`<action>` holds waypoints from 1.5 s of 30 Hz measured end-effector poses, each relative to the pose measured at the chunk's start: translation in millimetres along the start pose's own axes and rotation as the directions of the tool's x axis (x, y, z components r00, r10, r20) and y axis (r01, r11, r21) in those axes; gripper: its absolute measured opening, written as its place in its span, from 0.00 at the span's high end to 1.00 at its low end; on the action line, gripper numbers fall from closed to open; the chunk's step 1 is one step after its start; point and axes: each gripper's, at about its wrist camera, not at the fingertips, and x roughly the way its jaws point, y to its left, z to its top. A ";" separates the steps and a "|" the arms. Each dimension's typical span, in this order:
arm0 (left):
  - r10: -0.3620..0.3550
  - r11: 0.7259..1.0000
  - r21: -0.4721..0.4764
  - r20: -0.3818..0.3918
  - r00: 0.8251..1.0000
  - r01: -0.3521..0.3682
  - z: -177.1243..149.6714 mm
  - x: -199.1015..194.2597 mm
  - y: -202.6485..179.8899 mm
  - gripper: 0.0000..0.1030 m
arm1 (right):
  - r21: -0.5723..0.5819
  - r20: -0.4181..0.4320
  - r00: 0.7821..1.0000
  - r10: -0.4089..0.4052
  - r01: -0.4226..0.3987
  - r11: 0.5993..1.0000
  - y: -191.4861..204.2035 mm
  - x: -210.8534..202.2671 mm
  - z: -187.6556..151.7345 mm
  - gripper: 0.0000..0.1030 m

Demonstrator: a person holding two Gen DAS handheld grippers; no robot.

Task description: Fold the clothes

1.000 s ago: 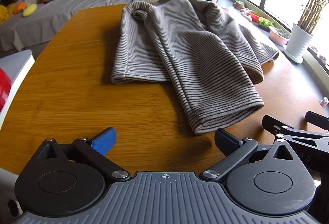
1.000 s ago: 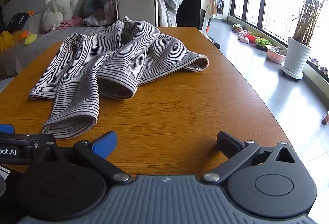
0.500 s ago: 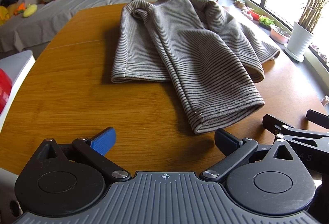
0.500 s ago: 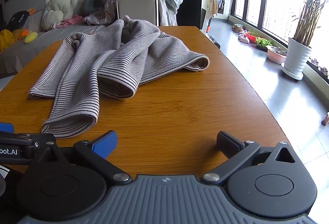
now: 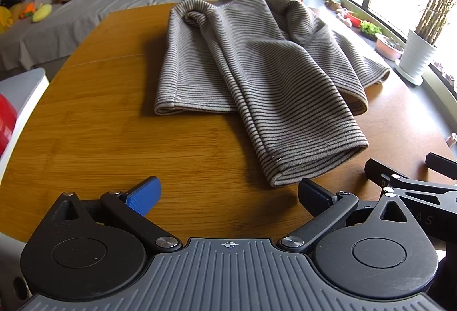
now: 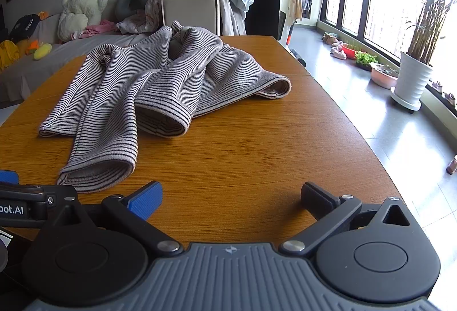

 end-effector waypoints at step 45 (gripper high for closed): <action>0.011 1.000 0.013 0.002 1.000 -0.011 -1.3 0.6 -1.7 0.00 | -0.002 0.006 1.000 0.003 -0.003 1.000 0.6 1.1 -0.5 0.00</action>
